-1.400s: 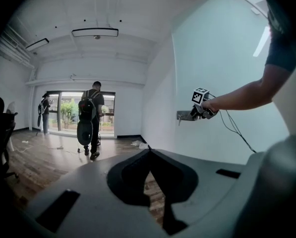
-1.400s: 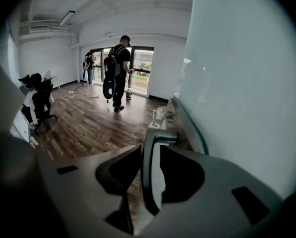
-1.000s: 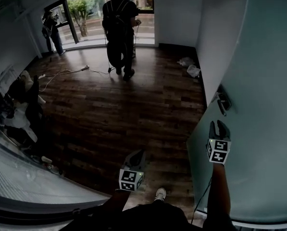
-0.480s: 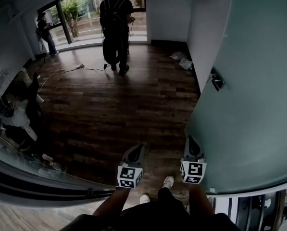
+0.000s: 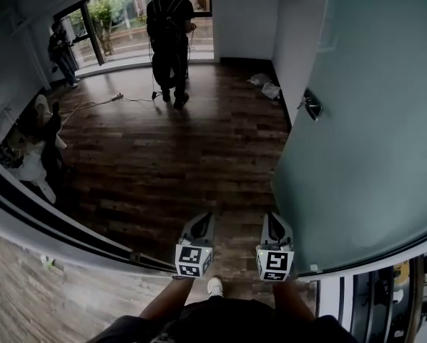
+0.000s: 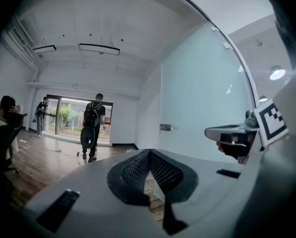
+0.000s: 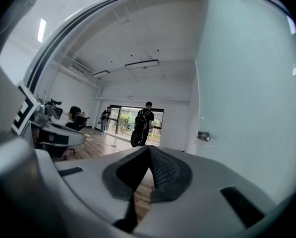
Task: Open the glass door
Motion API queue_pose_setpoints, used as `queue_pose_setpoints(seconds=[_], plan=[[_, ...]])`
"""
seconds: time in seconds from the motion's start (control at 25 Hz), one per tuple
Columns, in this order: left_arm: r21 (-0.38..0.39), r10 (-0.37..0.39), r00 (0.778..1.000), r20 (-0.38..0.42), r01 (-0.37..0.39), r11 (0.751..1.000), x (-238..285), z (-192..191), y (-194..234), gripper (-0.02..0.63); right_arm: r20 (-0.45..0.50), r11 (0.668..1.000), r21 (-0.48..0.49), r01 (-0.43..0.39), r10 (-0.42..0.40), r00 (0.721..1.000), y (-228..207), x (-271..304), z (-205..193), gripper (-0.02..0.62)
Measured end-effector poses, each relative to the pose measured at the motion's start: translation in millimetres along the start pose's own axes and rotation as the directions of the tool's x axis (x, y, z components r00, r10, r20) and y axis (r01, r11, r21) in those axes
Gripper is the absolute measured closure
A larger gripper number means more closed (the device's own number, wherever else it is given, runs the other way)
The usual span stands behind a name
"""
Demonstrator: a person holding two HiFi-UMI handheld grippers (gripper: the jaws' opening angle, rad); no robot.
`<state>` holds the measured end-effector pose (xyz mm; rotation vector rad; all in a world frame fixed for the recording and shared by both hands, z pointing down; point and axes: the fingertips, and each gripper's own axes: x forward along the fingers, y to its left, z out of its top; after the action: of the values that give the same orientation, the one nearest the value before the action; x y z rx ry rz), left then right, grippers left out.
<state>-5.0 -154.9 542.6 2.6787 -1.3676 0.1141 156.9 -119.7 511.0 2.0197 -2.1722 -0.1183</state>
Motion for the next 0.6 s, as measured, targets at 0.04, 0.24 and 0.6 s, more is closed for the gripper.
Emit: queue_pose_setpoints(seconds=[0.04,0.24,0.6], plan=[[0.002,0.004,1.000,0.001,-0.004,1.000,-7,-1,-8,0.600,0.003,1.000,0.001,-0.006,0.006,1.000,1,-10,-1,0.578],[0.013,0.037,0.999,0.009,-0.037,0.999,-57,-19,-56,0.600,0.034,0.999,0.015,-0.050,0.049,0.998,10,-79,-8,0.578],[0.013,0.050,0.999,0.002,-0.050,0.999,-152,-49,-168,0.600,0.081,0.995,0.018,-0.097,0.095,0.992,1,-206,-23,0.578]])
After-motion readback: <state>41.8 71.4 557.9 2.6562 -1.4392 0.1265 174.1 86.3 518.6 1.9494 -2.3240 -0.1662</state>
